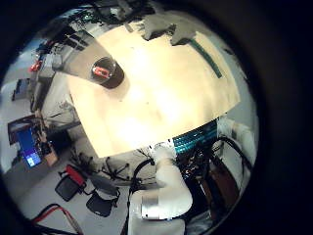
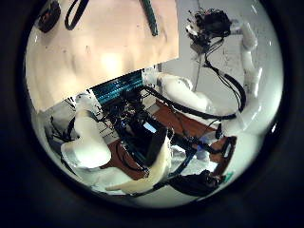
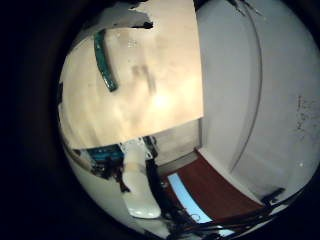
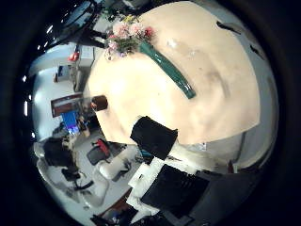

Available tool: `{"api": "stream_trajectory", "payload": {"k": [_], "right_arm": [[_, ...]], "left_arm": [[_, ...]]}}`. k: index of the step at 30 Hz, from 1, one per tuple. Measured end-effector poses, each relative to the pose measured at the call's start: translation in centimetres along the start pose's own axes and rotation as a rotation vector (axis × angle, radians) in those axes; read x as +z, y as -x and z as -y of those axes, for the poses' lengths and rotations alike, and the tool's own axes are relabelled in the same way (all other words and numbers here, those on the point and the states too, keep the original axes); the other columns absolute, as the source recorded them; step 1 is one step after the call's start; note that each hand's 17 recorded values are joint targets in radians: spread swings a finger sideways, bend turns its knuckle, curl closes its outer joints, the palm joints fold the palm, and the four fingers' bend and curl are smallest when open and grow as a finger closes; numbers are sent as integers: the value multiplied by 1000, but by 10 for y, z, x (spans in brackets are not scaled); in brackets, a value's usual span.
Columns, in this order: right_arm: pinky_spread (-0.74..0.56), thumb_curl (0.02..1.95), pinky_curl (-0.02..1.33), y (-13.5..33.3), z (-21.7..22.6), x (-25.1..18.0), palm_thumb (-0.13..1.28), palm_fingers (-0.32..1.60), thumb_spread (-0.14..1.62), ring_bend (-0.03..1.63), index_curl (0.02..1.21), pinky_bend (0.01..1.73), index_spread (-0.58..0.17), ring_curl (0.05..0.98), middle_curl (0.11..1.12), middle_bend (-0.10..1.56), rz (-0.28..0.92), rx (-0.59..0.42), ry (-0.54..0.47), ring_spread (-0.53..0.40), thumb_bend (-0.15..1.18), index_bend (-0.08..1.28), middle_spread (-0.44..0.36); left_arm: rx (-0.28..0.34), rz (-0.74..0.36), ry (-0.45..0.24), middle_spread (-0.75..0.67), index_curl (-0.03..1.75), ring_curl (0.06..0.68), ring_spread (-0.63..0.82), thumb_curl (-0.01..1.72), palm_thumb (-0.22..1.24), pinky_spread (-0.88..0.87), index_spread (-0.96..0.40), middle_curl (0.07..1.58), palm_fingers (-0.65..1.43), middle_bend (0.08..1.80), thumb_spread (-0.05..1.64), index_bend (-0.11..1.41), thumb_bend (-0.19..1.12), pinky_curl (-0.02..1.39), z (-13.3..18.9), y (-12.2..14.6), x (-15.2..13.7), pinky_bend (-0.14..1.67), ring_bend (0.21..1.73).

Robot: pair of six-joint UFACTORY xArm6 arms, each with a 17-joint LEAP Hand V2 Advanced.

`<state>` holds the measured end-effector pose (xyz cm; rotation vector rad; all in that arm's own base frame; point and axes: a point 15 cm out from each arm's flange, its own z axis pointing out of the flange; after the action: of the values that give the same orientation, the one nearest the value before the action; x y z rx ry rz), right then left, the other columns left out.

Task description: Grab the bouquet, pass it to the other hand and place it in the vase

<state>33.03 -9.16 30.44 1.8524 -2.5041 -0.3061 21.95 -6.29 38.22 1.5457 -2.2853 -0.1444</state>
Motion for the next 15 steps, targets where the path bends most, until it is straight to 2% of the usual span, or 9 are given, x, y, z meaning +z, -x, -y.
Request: {"api": "stream_trajectory", "payload": {"k": [2, 7, 9, 15], "right_arm": [[146, 327, -4, 1, 7, 12, 291, 620, 1127, 939, 316, 871, -296, 162, 375, 408, 15, 23, 2, -154, -19, 155, -55], [60, 339, -6, -1, 6, 73, 322, 650, 1120, 993, 315, 945, -258, 183, 393, 448, 6, 77, 32, -171, -18, 175, -50], [36, 342, -9, 5, 11, 84, 323, 656, 1114, 1005, 323, 955, -246, 189, 401, 469, -1, 70, 22, -173, -22, 185, -47], [-10, 350, -10, 8, 20, 113, 335, 636, 1104, 1022, 350, 985, -234, 200, 414, 490, -9, 83, 82, -177, -23, 195, -42]], "left_arm": [[-4, -19, -7, 401, 347, 208, 590, 278, 150, 572, -1, 272, 17, 181, 1106, 183, -21, 310, 1, 2, -1, 203, 440], [11, -63, -30, 400, 354, 205, 591, 276, 155, 572, 5, 275, 28, 183, 1117, 187, -20, 307, 12, -4, -2, 195, 430], [13, -62, -29, 399, 354, 205, 591, 275, 155, 572, 1, 277, 27, 184, 1119, 182, -20, 306, 14, -3, -1, 196, 429], [28, -50, -22, 400, 344, 207, 592, 279, 161, 572, 6, 282, 19, 187, 1119, 170, -21, 309, 22, 2, -3, 200, 435]]}}
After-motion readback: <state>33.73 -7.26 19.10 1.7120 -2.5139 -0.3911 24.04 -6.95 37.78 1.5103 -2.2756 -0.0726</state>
